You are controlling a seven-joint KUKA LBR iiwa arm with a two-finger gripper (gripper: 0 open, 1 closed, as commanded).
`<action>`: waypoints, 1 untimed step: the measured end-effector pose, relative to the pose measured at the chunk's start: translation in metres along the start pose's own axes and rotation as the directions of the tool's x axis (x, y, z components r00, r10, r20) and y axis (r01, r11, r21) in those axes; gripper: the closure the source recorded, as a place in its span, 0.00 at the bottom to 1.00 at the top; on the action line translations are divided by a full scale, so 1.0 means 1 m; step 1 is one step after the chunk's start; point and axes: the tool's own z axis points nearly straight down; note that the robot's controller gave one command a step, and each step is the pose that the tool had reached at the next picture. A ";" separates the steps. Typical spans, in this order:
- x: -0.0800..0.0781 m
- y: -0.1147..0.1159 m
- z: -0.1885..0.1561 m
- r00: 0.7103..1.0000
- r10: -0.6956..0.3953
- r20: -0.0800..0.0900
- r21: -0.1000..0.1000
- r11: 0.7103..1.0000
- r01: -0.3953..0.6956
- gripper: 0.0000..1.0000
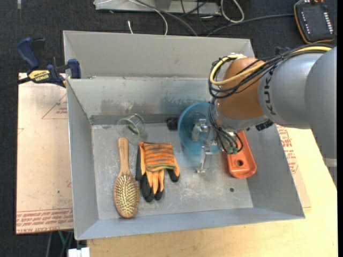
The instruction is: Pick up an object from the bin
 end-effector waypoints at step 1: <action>0.003 -0.002 0.000 1.000 0.000 -0.002 -0.001 1.000 0.000 1.00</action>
Offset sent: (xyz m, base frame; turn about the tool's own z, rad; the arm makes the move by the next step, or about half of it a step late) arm 0.0000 0.0000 0.0000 0.0000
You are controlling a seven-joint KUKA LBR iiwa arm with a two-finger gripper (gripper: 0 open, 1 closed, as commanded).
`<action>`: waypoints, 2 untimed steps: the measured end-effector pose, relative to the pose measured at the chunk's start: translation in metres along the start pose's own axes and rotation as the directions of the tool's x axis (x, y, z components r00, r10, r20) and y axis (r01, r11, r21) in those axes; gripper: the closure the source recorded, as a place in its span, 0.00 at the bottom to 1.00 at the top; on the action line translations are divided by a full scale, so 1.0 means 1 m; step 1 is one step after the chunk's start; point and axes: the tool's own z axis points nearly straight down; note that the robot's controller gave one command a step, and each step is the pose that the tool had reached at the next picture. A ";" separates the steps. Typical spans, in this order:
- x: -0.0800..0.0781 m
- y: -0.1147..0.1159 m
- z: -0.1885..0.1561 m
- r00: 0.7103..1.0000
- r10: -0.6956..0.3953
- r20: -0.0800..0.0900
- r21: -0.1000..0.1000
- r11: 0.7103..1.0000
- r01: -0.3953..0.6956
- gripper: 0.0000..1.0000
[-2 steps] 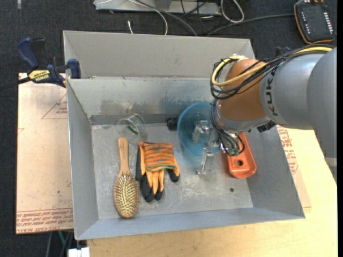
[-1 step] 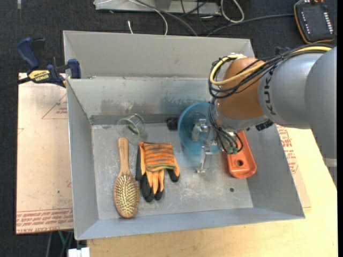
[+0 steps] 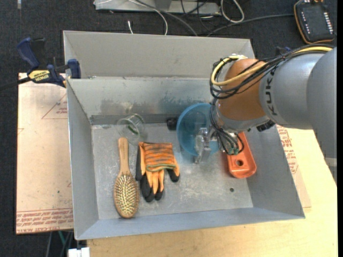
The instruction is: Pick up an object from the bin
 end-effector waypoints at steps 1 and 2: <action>0.000 0.000 0.000 1.000 0.000 0.000 0.000 1.000 0.000 1.00; 0.001 0.000 -0.014 1.000 -0.001 -0.003 0.000 1.000 0.001 1.00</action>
Offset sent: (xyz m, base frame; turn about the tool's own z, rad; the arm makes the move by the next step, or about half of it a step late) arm -0.0001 0.0001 0.0318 -0.0002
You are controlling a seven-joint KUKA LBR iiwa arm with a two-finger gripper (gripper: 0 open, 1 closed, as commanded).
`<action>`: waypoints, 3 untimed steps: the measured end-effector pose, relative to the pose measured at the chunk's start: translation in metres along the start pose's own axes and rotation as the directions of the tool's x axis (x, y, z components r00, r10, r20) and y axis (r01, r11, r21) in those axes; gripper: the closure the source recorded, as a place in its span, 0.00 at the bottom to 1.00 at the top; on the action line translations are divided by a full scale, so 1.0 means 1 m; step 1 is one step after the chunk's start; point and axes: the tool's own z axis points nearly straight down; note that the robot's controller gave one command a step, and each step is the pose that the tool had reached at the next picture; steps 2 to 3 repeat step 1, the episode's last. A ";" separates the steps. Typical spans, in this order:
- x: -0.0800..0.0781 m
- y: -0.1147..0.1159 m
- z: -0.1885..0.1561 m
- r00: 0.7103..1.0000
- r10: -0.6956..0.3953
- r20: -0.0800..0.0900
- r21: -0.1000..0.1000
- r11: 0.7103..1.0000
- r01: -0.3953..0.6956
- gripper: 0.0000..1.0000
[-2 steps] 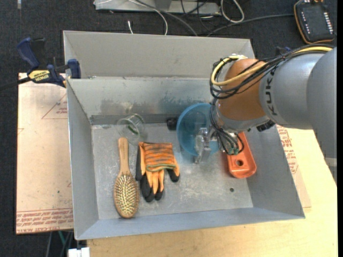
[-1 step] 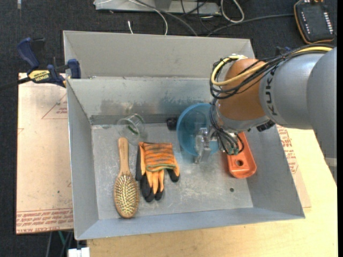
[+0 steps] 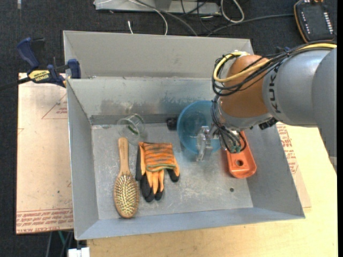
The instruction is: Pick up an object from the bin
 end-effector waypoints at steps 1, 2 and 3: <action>-0.001 0.000 -0.019 1.000 0.000 0.002 0.000 1.000 0.000 1.00; -0.001 0.000 -0.019 1.000 0.000 0.002 0.000 1.000 0.000 1.00; -0.001 0.000 -0.019 1.000 0.000 0.002 0.000 1.000 0.000 1.00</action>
Offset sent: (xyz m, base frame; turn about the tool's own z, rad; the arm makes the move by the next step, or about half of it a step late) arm 0.0003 0.0000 0.0963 0.0000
